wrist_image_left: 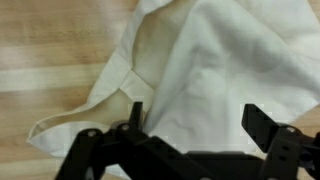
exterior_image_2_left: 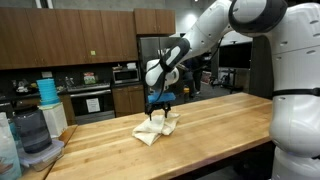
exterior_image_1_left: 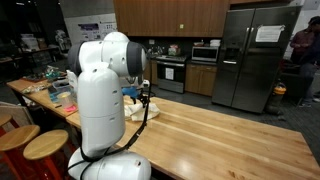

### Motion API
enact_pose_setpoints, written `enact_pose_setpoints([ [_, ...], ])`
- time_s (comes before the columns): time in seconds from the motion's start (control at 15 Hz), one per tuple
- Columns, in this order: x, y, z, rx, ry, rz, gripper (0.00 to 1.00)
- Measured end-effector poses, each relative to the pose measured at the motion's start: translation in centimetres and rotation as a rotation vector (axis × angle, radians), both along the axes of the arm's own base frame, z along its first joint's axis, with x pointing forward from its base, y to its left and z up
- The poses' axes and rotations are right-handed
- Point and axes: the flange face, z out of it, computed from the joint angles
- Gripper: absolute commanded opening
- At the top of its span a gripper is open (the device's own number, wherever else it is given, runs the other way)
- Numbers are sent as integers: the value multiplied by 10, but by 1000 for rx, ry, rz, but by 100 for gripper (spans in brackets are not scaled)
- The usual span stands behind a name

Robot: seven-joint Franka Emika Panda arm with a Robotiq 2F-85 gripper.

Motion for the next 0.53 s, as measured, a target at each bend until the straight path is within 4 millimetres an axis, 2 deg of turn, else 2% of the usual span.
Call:
enact_pose_setpoints([
  [0.2, -3, 9, 23, 62, -105, 18, 100],
  [0.53, -27, 12, 60, 99, -205, 52, 100],
])
